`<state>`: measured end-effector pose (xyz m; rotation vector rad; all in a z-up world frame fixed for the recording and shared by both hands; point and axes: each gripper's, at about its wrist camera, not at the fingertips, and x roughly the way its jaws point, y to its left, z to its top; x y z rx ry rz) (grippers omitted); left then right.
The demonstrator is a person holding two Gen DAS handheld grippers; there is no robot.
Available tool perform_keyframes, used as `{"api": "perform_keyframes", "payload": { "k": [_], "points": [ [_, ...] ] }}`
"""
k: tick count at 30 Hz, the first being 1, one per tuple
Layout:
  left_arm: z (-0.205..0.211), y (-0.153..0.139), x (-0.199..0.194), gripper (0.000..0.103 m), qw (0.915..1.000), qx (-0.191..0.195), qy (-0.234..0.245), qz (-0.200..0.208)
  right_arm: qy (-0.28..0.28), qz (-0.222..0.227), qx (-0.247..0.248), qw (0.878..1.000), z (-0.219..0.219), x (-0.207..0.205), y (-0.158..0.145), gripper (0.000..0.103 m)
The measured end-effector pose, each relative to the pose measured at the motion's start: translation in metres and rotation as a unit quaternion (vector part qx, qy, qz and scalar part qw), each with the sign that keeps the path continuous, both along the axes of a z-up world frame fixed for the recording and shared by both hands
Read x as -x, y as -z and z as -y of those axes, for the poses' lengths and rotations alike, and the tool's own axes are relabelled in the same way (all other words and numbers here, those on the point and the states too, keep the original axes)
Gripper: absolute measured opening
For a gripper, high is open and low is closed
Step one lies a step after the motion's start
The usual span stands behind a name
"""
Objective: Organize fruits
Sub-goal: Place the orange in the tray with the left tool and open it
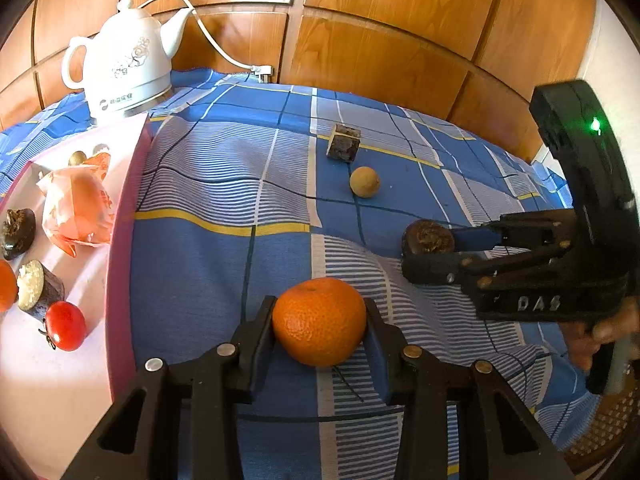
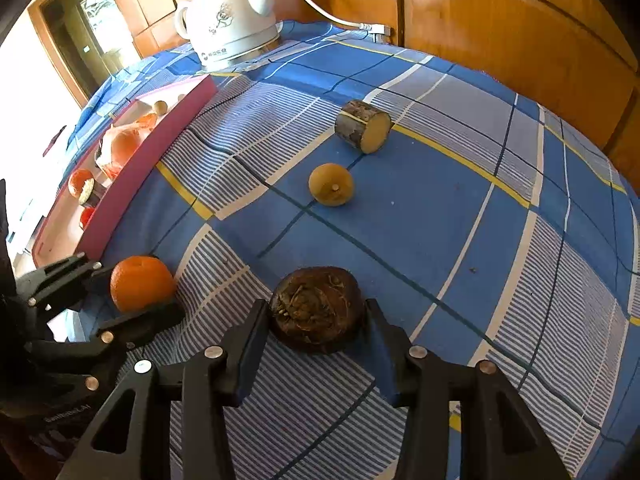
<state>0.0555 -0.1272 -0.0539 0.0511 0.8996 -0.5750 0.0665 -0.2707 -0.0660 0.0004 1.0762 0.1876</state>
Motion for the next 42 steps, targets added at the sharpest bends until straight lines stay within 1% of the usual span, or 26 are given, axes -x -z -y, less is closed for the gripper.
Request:
{"api": "perform_keyframes", "payload": {
  "k": [2, 5, 9, 11, 13, 16, 18, 21, 23, 25, 27, 30, 31, 32, 34, 37, 40, 42],
  "points": [
    [-0.002, -0.005, 0.000, 0.040, 1.0000, 0.005, 0.002, 0.000, -0.007, 0.002, 0.010, 1.000, -0.002, 0.001, 0.001, 0.048],
    [-0.009, -0.025, 0.000, 0.040, 0.9996, 0.023, 0.005, 0.015, -0.007, -0.001, -0.006, 1.000, 0.003, 0.000, 0.001, 0.048],
    [-0.037, -0.060, -0.007, 0.041, 0.9972, 0.067, -0.017, 0.029, -0.008, 0.001, -0.002, 1.000, 0.001, 0.001, 0.001, 0.048],
    [-0.062, -0.077, -0.018, 0.041, 0.9944, 0.091, -0.042, 0.032, -0.009, 0.001, 0.002, 1.000, 0.000, 0.001, 0.001, 0.048],
    [-0.088, -0.088, -0.031, 0.041, 0.9912, 0.107, -0.072, 0.030, -0.009, 0.001, 0.002, 1.000, 0.000, 0.001, 0.001, 0.048],
    [-0.130, -0.094, -0.055, 0.041, 0.9834, 0.126, -0.130, 0.017, -0.010, 0.001, 0.010, 1.000, -0.002, 0.002, 0.001, 0.048],
    [-0.153, -0.091, -0.074, 0.041, 0.9784, 0.122, -0.167, 0.010, -0.012, 0.002, 0.014, 1.000, -0.003, 0.002, 0.001, 0.048],
    [-0.174, -0.082, -0.098, 0.041, 0.9737, 0.114, -0.197, -0.006, -0.015, 0.002, 0.016, 1.000, -0.003, 0.002, 0.001, 0.048],
    [-0.183, -0.073, -0.115, 0.041, 0.9717, 0.111, -0.208, -0.019, -0.015, 0.003, 0.016, 1.000, -0.003, 0.002, 0.001, 0.048],
    [-0.183, -0.064, -0.126, 0.041, 0.9694, 0.111, -0.217, -0.030, -0.015, 0.003, 0.016, 1.000, -0.003, 0.003, 0.001, 0.048],
    [-0.182, -0.053, -0.138, 0.041, 0.9692, 0.112, -0.215, -0.042, -0.015, 0.003, 0.016, 1.000, -0.003, 0.003, 0.002, 0.048],
    [-0.180, -0.041, -0.147, 0.042, 0.9685, 0.098, -0.224, -0.047, -0.015, 0.003, 0.015, 1.000, -0.003, 0.003, 0.001, 0.048],
    [-0.180, -0.037, -0.150, 0.043, 0.9677, 0.092, -0.230, -0.048, -0.014, 0.003, 0.015, 1.000, -0.003, 0.003, 0.001, 0.048],
    [-0.180, -0.035, -0.151, 0.047, 0.9663, 0.088, -0.237, -0.049, -0.015, 0.003, 0.015, 1.000, -0.003, 0.003, 0.001, 0.048],
    [-0.182, -0.033, -0.151, 0.049, 0.9644, 0.095, -0.241, -0.053, -0.015, 0.003, 0.015, 1.000, -0.002, 0.003, 0.002, 0.048],
    [-0.183, -0.036, -0.143, 0.049, 0.9641, 0.080, -0.250, -0.037, -0.015, 0.003, 0.016, 1.000, -0.002, 0.002, 0.001, 0.048],
    [-0.185, -0.042, -0.126, 0.049, 0.9616, 0.063, -0.266, -0.019, -0.014, 0.003, 0.017, 1.000, -0.003, 0.003, 0.001, 0.048],
    [-0.183, -0.046, -0.111, 0.049, 0.9619, 0.048, -0.269, -0.005, -0.015, 0.003, 0.020, 1.000, -0.003, 0.003, 0.001, 0.048]
  ]
}}
